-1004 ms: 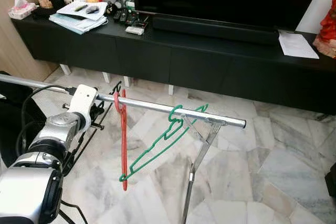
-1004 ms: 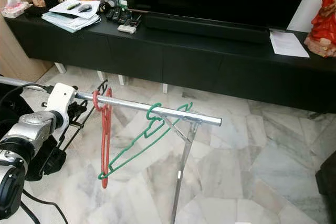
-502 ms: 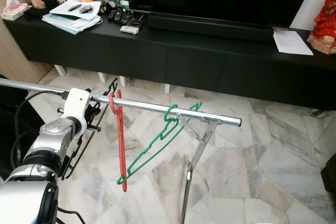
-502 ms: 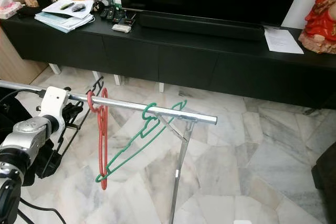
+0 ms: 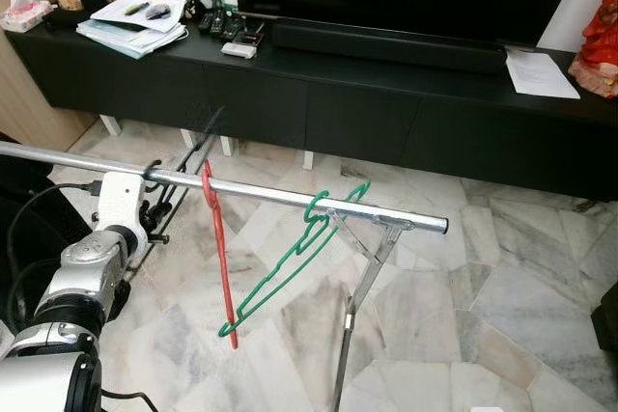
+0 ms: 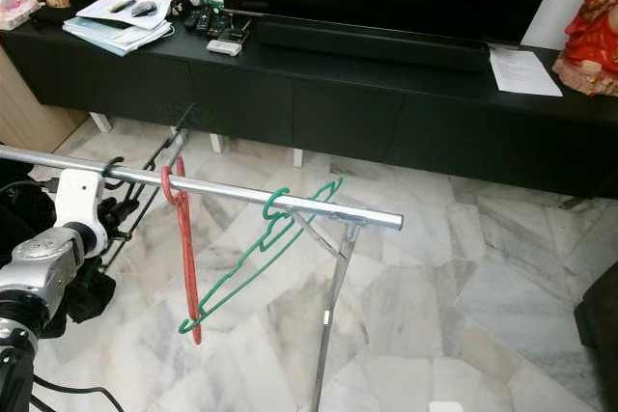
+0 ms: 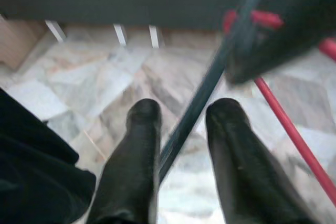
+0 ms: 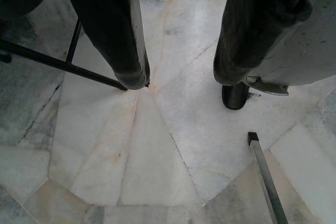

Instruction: Hang hanger

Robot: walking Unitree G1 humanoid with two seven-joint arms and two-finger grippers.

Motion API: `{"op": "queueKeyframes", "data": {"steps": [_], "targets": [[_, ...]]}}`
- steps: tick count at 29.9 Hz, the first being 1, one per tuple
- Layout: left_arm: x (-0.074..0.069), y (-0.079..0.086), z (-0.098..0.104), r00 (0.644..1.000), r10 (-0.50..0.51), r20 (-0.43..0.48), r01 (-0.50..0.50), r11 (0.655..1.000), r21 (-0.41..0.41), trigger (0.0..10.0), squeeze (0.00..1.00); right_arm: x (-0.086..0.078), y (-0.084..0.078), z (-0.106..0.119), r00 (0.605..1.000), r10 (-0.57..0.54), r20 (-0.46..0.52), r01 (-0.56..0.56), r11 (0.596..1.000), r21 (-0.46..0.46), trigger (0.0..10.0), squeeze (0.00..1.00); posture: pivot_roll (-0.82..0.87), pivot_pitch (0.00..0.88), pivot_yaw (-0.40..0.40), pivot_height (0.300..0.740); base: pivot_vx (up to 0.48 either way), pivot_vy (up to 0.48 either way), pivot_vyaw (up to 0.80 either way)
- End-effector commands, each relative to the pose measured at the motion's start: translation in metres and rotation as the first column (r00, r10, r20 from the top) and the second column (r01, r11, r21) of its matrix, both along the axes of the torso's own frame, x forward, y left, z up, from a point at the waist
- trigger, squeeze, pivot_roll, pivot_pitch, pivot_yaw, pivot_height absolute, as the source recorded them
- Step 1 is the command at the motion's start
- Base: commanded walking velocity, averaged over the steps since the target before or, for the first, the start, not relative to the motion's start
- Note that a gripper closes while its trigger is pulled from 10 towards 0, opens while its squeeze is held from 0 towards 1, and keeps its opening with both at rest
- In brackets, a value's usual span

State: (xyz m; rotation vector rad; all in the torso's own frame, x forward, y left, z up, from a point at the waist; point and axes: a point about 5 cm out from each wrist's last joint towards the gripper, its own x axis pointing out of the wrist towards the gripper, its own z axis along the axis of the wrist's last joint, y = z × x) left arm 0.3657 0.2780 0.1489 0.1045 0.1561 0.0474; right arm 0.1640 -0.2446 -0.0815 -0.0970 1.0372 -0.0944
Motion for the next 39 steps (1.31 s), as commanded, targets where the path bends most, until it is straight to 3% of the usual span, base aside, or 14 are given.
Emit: {"op": "queueKeyframes", "data": {"steps": [1, 6, 9, 14, 23, 27, 29, 32, 33, 34, 35, 39], "targets": [[-0.004, 0.007, 0.002, 0.999, 0.023, 0.04, -0.023, 1.0, -0.015, 10.0, 1.0, -0.005, -0.002, -0.002, 1.0, -0.008, -0.012, 0.008, 1.0, -0.002, 10.0, 0.0, 0.04, 0.172, -0.034, 0.74, 0.0, 0.0, 0.0], [-0.011, 0.002, 0.004, 0.995, -0.044, 0.087, 0.046, 0.998, -0.03, 10.0, 1.0, -0.004, -0.001, -0.002, 1.0, -0.01, -0.01, 0.01, 1.0, 0.0, 10.0, 0.0, 0.04, 0.166, -0.035, 0.74, 0.0, 0.0, 0.0], [-0.021, -0.005, -0.004, 0.989, -0.13, 0.067, 0.131, 0.991, -0.008, 10.0, 1.0, -0.002, 0.001, -0.001, 1.0, -0.007, -0.008, 0.007, 1.0, 0.003, 10.0, 0.0, 0.05, 0.157, -0.035, 0.74, 0.0, 0.0, 0.0], [-0.038, -0.006, -0.014, 0.986, -0.16, 0.044, 0.16, 0.987, 0.011, 10.0, 1.0, 0.002, 0.004, 0.0, 1.0, -0.009, 0.0, 0.009, 1.0, 0.008, 10.0, 0.0, 0.06, 0.141, -0.037, 0.74, 0.0, 0.0, 0.0], [-0.072, -0.005, -0.012, 0.986, -0.101, 0.13, 0.103, 0.995, -0.007, 10.0, 1.0, 0.012, 0.012, 0.002, 1.0, -0.012, 0.016, 0.011, 1.0, 0.019, 10.0, 0.0, 0.08, 0.08, -0.048, 0.74, 0.0, 0.0, 0.0], [-0.093, -0.005, -0.016, 0.985, -0.087, 0.149, 0.094, 0.995, -0.039, 10.0, 1.0, 0.016, 0.016, 0.003, 0.999, -0.023, 0.025, 0.023, 0.999, 0.027, 10.0, 0.0, 0.09, 0.046, -0.046, 0.74, 0.0, 0.0, 0.0], [-0.106, -0.001, -0.024, 0.989, -0.04, 0.139, 0.048, 0.998, -0.05, 10.0, 1.0, 0.017, 0.017, 0.003, 0.999, -0.029, 0.028, 0.028, 0.999, 0.031, 10.0, 0.0, 0.1, 0.03, -0.045, 0.74, 0.0, 0.0, 0.0], [-0.128, 0.02, -0.052, 0.986, 0.142, 0.088, -0.14, 0.99, -0.036, 10.0, 1.0, 0.02, 0.02, 0.003, 0.999, -0.03, 0.03, 0.029, 0.999, 0.034, 10.0, 0.0, 0.12, 0.0, -0.042, 0.74, 0.0, 0.0, 0.0], [-0.139, 0.031, -0.075, 0.972, 0.234, 0.01, -0.234, 0.972, -0.001, 10.0, 0.18, 0.022, 0.022, 0.004, 0.999, -0.032, 0.032, 0.031, 0.999, 0.037, 10.0, 0.0, 0.12, 0.0, -0.041, 0.74, 0.0, 0.0, 0.0], [-0.139, 0.031, -0.075, 0.972, 0.234, 0.01, -0.234, 0.972, -0.001, 10.0, 0.18, 0.022, 0.022, 0.004, 0.999, -0.032, 0.032, 0.031, 0.999, 0.037, 10.0, 0.0, 0.12, 0.0, -0.041, 0.74, 0.0, 0.0, 0.0], [-0.153, 0.038, -0.103, 0.954, 0.285, -0.092, -0.279, 0.958, 0.073, 10.0, 0.0, 0.023, 0.024, 0.004, 0.999, -0.031, 0.034, 0.03, 0.999, 0.041, 10.0, 0.0, 0.12, 0.0, -0.04, 0.74, 0.0, 0.0, 0.0], [-0.172, 0.039, -0.135, 0.92, 0.322, -0.223, -0.312, 0.947, 0.08, 10.0, 0.0, 0.026, 0.027, 0.004, 0.999, -0.031, 0.037, 0.029, 0.999, 0.044, 10.0, 0.0, 0.11, 0.0, -0.034, 0.74, 0.0, 0.0, 0.0]]}}
